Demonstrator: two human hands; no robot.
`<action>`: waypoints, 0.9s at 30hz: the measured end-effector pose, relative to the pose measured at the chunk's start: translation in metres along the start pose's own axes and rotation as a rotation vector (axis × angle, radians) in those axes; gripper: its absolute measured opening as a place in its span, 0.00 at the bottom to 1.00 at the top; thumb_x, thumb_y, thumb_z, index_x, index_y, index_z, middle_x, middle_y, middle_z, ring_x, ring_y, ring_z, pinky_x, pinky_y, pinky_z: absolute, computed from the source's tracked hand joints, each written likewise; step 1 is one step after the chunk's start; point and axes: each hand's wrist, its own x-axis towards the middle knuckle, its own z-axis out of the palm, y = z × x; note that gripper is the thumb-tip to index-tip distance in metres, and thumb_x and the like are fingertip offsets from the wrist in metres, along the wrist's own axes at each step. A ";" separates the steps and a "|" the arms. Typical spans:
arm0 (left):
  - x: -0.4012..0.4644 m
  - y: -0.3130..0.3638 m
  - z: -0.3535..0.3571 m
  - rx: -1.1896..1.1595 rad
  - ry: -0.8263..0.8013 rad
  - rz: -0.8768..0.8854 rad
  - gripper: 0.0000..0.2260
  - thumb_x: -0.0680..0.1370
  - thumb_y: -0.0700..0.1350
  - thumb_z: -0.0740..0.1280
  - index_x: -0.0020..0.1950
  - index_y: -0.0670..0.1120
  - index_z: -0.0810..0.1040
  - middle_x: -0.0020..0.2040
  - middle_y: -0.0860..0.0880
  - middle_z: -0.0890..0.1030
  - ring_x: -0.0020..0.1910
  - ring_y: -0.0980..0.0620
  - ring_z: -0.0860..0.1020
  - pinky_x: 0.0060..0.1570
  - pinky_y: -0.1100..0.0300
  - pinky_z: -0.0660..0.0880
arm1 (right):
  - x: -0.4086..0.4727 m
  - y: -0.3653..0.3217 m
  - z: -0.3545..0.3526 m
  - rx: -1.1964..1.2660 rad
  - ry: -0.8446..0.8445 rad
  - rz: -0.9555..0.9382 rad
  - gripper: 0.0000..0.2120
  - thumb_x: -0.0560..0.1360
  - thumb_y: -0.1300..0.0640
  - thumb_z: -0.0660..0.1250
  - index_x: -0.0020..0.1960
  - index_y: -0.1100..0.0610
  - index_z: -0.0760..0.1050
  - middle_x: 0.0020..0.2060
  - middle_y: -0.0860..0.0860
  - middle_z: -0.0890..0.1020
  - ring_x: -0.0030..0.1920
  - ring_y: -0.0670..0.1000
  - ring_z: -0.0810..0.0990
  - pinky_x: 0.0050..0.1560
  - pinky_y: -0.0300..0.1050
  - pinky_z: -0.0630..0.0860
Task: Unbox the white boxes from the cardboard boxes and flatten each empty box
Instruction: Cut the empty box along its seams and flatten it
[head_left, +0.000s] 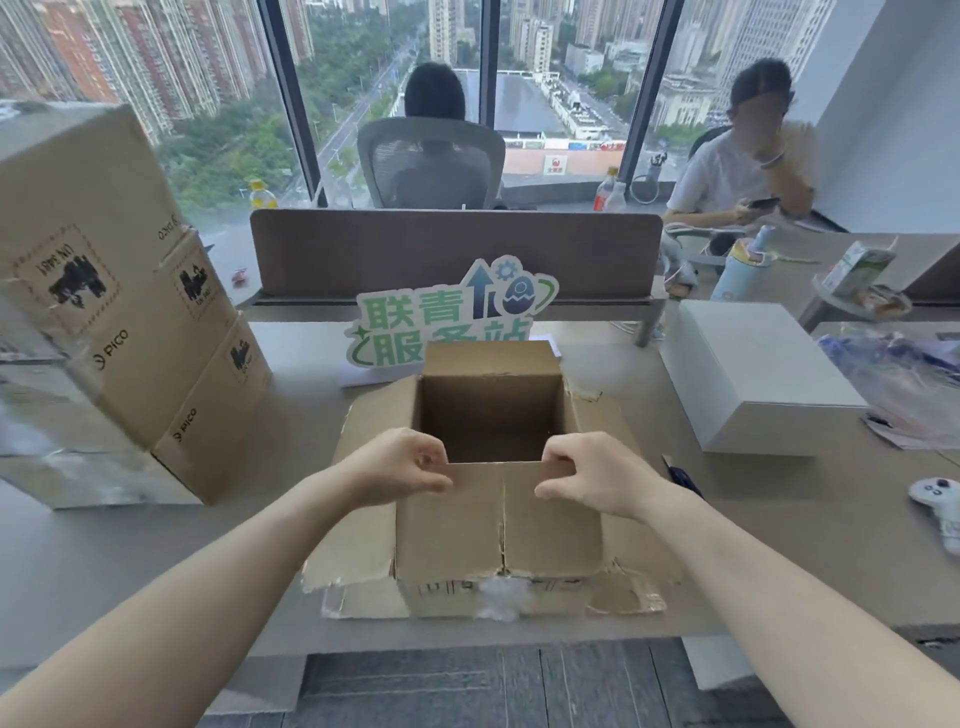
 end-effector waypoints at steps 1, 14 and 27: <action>-0.010 0.003 0.001 -0.131 0.019 -0.027 0.10 0.74 0.55 0.72 0.39 0.50 0.82 0.36 0.56 0.80 0.38 0.57 0.78 0.41 0.62 0.72 | -0.006 0.000 0.000 0.033 0.027 -0.017 0.10 0.73 0.45 0.72 0.43 0.50 0.77 0.36 0.46 0.80 0.39 0.48 0.77 0.40 0.47 0.73; -0.131 0.017 0.070 -0.119 -0.122 -0.263 0.23 0.70 0.56 0.74 0.65 0.57 0.78 0.74 0.55 0.67 0.74 0.56 0.61 0.76 0.50 0.56 | -0.099 0.014 0.020 0.221 -0.331 -0.028 0.12 0.79 0.49 0.67 0.60 0.49 0.81 0.57 0.43 0.82 0.59 0.44 0.78 0.66 0.48 0.73; -0.099 -0.024 0.133 0.326 0.348 -0.119 0.05 0.72 0.43 0.75 0.44 0.45 0.81 0.50 0.50 0.84 0.73 0.40 0.66 0.64 0.50 0.71 | -0.097 0.034 0.111 -0.348 0.184 -0.057 0.11 0.70 0.54 0.77 0.49 0.54 0.80 0.42 0.49 0.84 0.52 0.52 0.80 0.72 0.59 0.65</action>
